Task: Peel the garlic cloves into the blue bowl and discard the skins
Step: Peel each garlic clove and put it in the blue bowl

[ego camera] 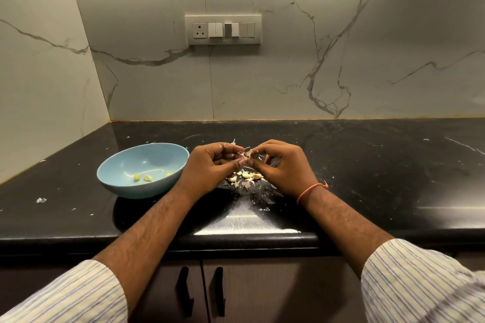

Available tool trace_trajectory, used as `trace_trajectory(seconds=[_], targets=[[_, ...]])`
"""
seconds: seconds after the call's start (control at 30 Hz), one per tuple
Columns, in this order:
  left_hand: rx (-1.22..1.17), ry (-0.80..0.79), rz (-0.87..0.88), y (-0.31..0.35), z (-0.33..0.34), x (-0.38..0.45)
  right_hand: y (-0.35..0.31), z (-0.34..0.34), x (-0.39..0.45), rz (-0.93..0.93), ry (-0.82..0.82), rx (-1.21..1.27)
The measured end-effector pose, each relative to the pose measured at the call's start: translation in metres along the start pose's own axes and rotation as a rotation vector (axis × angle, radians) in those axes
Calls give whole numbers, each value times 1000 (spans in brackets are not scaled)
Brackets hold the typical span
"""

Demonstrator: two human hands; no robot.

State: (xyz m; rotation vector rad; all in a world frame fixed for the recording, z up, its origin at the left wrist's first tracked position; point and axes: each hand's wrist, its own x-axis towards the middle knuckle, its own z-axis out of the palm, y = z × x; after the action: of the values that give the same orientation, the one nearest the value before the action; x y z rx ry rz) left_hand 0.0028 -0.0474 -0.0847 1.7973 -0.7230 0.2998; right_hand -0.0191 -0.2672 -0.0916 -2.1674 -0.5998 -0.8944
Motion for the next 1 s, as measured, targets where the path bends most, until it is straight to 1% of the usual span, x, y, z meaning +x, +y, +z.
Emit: trace_trajectory(seconds=[0.53,0.8,1.0], targets=[[-91,-42,-35,-2,-1,1,1,1,0,24,7,42],[-38,-29,10,-1,0,1,-2,0,0,-4,-14,19],[-24,-9,10,-1,1,1,-3,0,0,-18,-33,14]])
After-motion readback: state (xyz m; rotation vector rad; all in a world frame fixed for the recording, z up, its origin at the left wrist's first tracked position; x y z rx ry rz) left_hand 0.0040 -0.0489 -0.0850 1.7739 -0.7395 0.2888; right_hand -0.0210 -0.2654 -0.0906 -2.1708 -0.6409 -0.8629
